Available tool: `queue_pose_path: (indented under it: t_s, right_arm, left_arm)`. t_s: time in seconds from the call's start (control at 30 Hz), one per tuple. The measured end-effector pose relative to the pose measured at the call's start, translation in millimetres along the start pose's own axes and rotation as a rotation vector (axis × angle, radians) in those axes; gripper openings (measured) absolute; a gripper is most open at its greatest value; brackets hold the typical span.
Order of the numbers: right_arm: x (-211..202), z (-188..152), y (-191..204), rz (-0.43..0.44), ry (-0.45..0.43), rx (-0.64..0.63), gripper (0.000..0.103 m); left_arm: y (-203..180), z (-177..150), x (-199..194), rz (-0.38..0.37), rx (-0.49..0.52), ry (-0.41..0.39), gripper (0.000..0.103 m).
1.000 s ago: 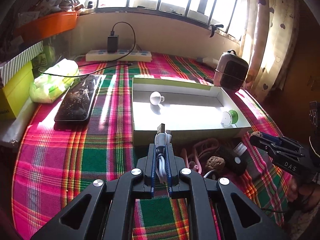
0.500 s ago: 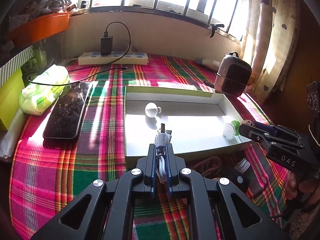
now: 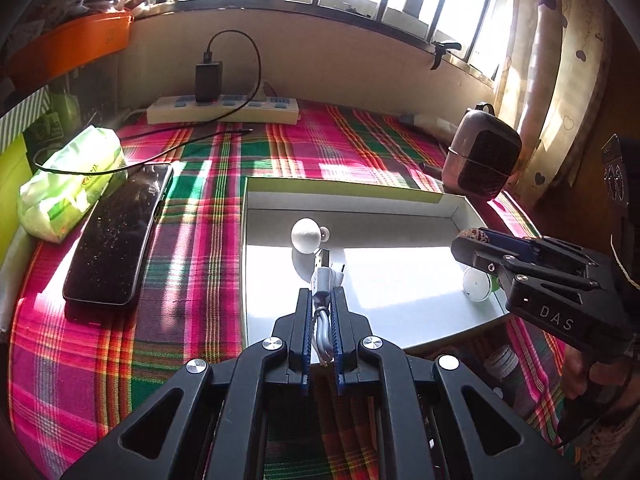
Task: Organize objects
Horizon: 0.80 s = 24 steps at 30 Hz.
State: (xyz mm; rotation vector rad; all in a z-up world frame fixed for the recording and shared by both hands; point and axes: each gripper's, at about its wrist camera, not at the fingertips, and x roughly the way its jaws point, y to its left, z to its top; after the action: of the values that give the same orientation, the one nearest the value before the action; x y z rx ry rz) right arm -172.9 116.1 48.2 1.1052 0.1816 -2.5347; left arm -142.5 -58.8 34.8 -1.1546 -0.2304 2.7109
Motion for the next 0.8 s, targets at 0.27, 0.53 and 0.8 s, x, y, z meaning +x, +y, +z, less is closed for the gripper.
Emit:
queue_pose_path:
  t_s: [0.27, 0.53, 0.8]
  right_arm:
    - [21.8, 9.7, 1.0, 0.002, 0.035, -0.005, 0.032]
    - [41.8, 24.5, 8.5, 0.000, 0.061, -0.036, 0.032]
    - [60.5, 32.3, 12.2, -0.020, 0.093, -0.057, 0.032]
  left_arm:
    - [5.0, 5.8, 17.2, 0.009, -0.009, 0.027, 0.008]
    - [7.2, 10.4, 29.1, 0.012, -0.016, 0.042, 0.008]
    - [5.2, 14.2, 35.2, 0.043, 0.002, 0.049, 0.008]
